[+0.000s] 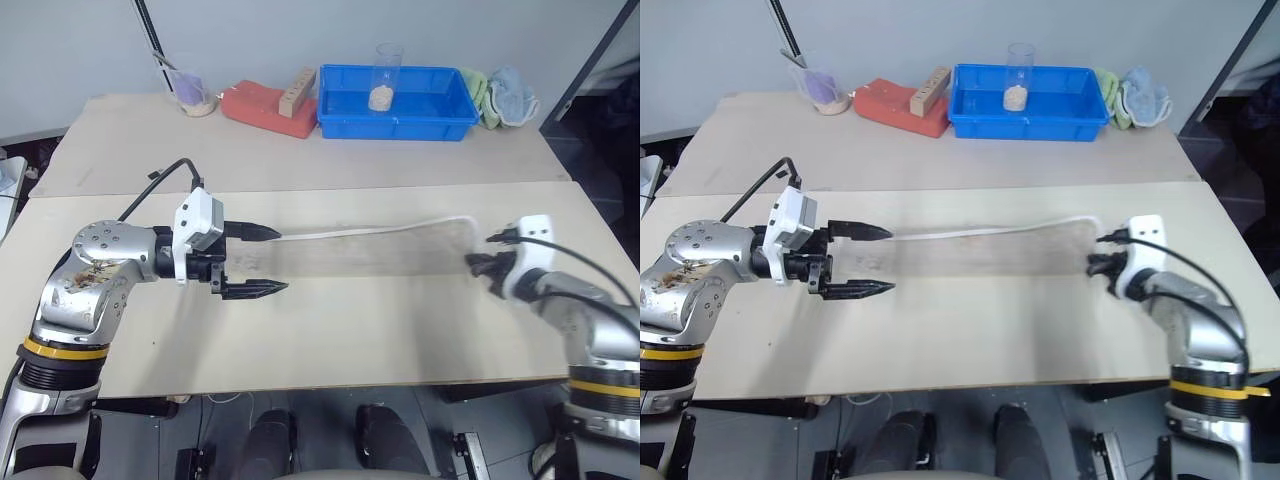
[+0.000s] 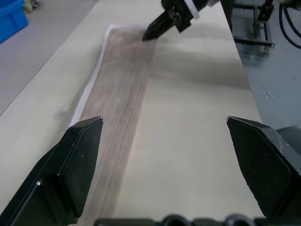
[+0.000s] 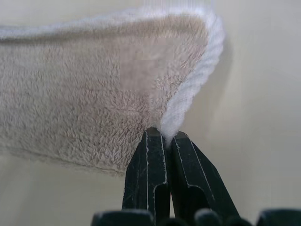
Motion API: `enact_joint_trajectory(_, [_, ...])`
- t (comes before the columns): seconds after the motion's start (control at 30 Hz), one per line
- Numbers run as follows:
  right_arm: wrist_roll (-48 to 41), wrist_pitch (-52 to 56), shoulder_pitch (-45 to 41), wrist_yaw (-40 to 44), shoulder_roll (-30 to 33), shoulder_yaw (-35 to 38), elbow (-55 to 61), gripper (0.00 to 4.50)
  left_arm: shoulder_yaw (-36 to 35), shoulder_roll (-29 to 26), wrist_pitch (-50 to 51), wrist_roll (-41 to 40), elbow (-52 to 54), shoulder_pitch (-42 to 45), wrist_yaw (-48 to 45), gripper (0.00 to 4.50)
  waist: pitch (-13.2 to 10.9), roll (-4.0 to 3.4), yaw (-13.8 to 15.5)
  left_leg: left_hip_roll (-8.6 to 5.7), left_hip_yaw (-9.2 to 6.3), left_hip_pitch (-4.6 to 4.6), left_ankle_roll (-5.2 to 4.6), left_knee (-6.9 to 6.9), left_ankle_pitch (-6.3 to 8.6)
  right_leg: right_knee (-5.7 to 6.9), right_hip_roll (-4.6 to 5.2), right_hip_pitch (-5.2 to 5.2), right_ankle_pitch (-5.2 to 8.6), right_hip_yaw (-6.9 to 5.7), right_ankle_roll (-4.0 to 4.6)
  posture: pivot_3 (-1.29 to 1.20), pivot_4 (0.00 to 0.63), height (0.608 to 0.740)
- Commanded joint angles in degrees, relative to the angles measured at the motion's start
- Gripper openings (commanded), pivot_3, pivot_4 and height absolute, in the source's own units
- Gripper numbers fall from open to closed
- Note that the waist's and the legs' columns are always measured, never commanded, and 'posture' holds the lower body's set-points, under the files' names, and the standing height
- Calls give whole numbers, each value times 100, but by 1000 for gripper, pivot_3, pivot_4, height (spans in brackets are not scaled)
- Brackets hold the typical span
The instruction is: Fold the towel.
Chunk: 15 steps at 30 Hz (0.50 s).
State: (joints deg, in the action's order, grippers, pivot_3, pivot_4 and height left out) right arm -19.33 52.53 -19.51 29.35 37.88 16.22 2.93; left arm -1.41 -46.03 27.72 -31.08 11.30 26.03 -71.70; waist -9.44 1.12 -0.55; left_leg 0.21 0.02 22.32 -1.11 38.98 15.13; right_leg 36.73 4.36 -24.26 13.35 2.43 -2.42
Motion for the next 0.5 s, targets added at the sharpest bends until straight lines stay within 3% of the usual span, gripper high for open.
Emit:
enact_joint_trajectory(0.03, [-308, -89, -226, 721, 515, 57, 120, 27, -224, -10, 106, -339, 424, -11, 46, 4500, 0, 0, -22, 0, 1, -1, 0, -1, 0, -1, 0, 1, 0, 1, 0, 0, 150, 740])
enact_joint_trajectory(0.17, [-735, 275, -552, 1250, 654, -418, 604, 27, -254, -36, 143, -394, 484, -19, 122, 4500, 0, 0, -109, 11, -1, -7, -1, -4, 1, 2, -12, 0, 0, 6, 0, 0, 150, 740])
enact_joint_trajectory(0.3, [-834, 421, -850, 1097, 105, -1119, 1051, 27, -318, -140, 167, -450, 563, -2, 125, 4500, 0, 1, -165, 43, -9, -8, -3, -6, 2, 3, -46, 0, 0, 4, 4, 0, 150, 740])
enact_joint_trajectory(0.5, [-430, 100, -1190, 733, -815, -1953, 656, 27, -349, -186, 276, -542, 845, -60, 254, 4500, 0, 0, -133, 48, -12, 3, -3, -4, 2, 3, -49, -8, 0, 6, 7, 0, 150, 740])
